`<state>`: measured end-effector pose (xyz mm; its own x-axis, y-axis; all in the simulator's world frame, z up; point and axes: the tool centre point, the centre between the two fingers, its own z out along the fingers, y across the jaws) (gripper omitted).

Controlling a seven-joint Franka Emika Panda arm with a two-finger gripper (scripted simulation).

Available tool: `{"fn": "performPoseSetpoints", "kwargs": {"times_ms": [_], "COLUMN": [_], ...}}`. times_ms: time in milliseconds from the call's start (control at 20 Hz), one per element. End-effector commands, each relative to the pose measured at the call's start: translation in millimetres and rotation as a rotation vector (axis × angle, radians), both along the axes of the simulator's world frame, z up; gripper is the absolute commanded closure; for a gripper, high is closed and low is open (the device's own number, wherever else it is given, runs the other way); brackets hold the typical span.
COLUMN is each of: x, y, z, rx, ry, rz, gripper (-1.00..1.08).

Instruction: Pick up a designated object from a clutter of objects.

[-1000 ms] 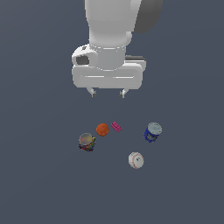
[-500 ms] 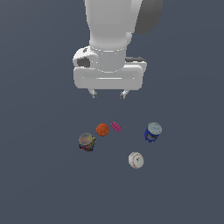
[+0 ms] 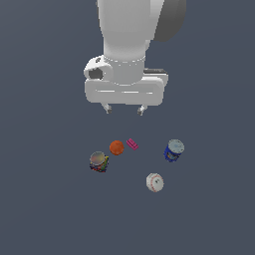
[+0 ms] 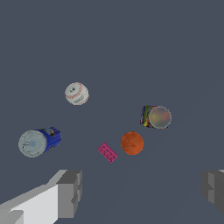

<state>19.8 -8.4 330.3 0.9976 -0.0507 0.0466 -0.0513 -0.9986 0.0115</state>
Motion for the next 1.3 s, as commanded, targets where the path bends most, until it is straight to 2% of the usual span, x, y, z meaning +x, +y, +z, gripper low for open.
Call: {"fn": "performPoseSetpoints", "kwargs": {"times_ms": [0,400,1250], "x": [3.5,22.2,70.5], "y": [2.0,12.9,48.2], "z": [-3.4,-21.4,-83.6], "rx": [0.003,0.015,0.040], "ry": [0.001,0.004,0.018], "rz": [-0.024,-0.156,-0.549], "gripper": [-0.92,-0.92,-0.92]}}
